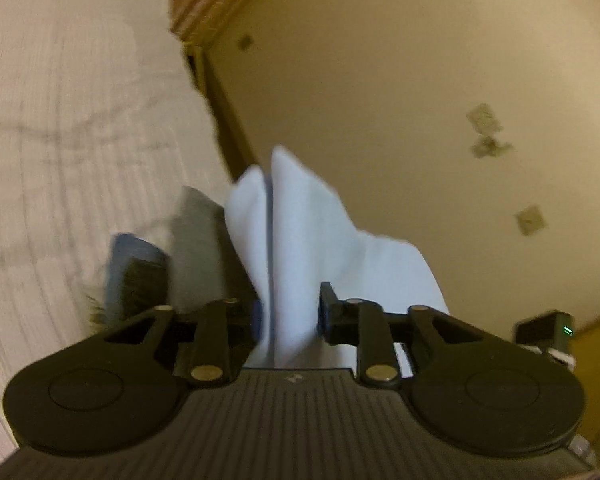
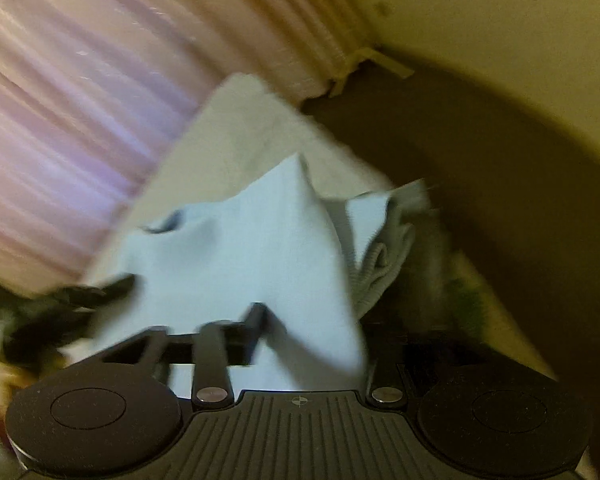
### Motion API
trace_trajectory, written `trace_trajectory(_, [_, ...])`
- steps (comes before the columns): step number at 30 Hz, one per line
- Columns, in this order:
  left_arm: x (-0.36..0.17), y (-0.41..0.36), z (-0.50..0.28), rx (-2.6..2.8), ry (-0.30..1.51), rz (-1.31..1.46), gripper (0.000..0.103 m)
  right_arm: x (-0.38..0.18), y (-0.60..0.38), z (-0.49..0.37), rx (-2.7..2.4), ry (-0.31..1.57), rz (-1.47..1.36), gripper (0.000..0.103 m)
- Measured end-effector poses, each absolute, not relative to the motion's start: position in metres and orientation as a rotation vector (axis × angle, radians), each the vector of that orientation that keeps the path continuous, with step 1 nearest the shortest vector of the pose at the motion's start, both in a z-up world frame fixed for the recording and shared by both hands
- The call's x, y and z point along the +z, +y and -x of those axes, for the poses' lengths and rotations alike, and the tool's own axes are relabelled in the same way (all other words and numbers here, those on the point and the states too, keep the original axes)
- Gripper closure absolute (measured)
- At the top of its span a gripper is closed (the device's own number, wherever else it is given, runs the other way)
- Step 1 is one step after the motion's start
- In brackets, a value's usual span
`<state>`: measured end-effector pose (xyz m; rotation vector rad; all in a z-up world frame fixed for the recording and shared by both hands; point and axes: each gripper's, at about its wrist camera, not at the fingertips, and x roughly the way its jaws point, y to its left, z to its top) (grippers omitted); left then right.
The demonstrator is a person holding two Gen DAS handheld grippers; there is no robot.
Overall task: Fold clothes
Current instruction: 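Lift the sweatshirt with both grippers and carry it toward the clothes stack, then lower the sweatshirt onto the stack and open both grippers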
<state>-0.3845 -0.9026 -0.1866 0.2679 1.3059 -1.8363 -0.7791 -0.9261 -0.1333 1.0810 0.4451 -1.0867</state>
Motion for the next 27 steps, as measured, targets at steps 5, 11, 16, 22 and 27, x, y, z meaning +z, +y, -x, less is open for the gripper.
trace_trajectory(5, [-0.162, -0.896, 0.372, -1.741, 1.163, -0.219, 0.067, -0.097, -0.9, 0.767, -1.355, 0.489, -0.748, 0.044])
trace_trajectory(11, [-0.121, -0.876, 0.392, -1.763, 1.027, -0.201, 0.082, -0.095, -0.896, 0.744, -1.245, 0.463, -0.707, 0.045])
trace_trajectory(16, [-0.15, -0.888, 0.44, -1.746, 0.924, -0.403, 0.085, -0.136, -0.911, 0.733, -1.238, 0.588, -0.735, 0.045])
trace_trajectory(22, [-0.182, -0.907, 0.434, -1.738, 0.86, -0.452, 0.099, -0.098, -0.85, 0.743, -1.234, 0.513, -0.75, 0.044])
trace_trajectory(27, [-0.149, -0.877, 0.433, -1.758, 0.723, -0.483, 0.093, -0.079, -0.783, 0.75, -1.219, 0.45, -0.787, 0.044])
